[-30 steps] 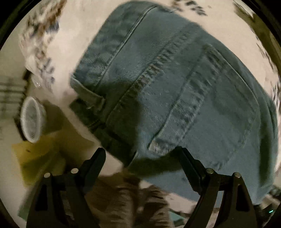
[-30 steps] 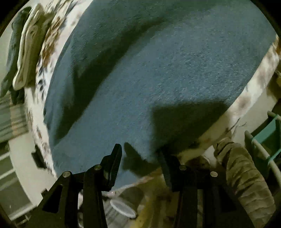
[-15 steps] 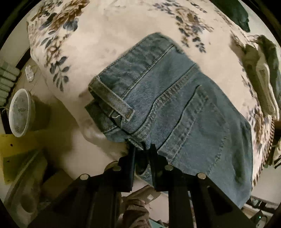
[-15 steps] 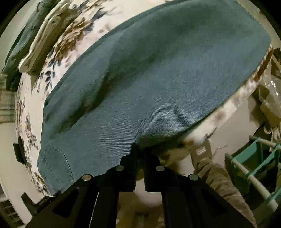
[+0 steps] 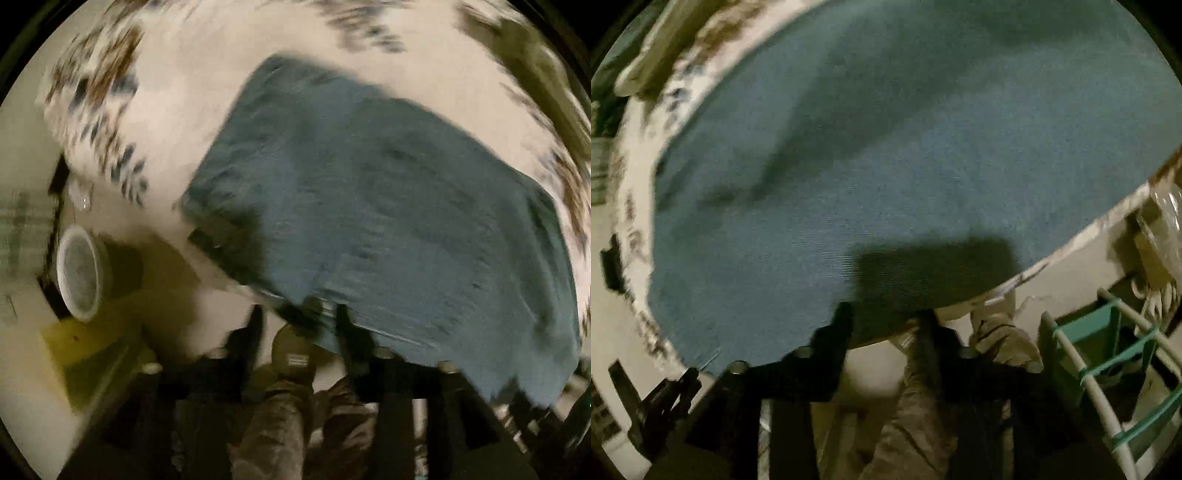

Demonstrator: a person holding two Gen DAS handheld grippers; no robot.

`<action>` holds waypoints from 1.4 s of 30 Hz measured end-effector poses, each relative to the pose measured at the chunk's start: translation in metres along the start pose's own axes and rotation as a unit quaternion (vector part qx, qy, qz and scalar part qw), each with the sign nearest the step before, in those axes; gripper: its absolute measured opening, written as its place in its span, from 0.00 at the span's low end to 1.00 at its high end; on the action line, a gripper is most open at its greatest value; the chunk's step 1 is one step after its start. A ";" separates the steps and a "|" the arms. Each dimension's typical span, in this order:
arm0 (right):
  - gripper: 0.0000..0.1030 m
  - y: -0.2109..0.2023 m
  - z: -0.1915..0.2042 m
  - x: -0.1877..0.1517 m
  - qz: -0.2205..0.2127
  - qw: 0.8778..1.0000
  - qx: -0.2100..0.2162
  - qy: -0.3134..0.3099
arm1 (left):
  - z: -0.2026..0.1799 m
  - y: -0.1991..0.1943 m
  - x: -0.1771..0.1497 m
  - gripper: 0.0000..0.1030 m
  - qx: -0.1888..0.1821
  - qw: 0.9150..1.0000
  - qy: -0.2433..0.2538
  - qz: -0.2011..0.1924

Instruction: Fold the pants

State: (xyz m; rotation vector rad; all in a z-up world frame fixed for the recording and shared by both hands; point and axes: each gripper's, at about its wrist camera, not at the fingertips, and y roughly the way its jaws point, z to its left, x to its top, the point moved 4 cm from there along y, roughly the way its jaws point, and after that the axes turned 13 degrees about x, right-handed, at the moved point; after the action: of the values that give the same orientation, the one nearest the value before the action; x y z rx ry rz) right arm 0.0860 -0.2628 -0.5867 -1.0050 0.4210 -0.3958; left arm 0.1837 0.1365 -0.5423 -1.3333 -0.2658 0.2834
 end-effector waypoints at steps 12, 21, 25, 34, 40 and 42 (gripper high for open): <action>0.51 0.009 0.141 0.133 0.081 0.945 0.000 -0.316 | -0.131 -0.048 0.058 0.83 0.060 0.989 0.085 -0.102; 0.06 0.080 0.207 0.153 0.207 0.867 0.017 -0.452 | -0.109 -0.018 0.082 0.83 0.078 0.995 -0.002 -0.056; 0.03 0.049 0.193 0.181 0.164 0.911 0.068 -0.373 | -0.101 -0.015 0.079 0.83 0.068 0.996 -0.018 -0.048; 0.43 0.074 0.203 0.207 0.232 0.928 0.176 -0.232 | -0.095 -0.010 0.083 0.83 0.045 0.998 -0.030 -0.042; 0.27 0.127 0.212 0.192 0.321 0.909 0.135 -0.231 | -0.102 -0.006 0.089 0.83 0.037 0.998 -0.023 -0.042; 0.18 0.112 0.212 0.198 0.291 0.918 0.145 -0.229 | -0.103 -0.001 0.089 0.83 0.035 0.999 -0.016 -0.035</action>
State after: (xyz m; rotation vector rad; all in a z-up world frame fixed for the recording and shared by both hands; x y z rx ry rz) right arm 0.3768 -0.1561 -0.6155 -0.6119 0.2088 0.3092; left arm 0.3026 0.0732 -0.5615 -1.2487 -0.3266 0.2525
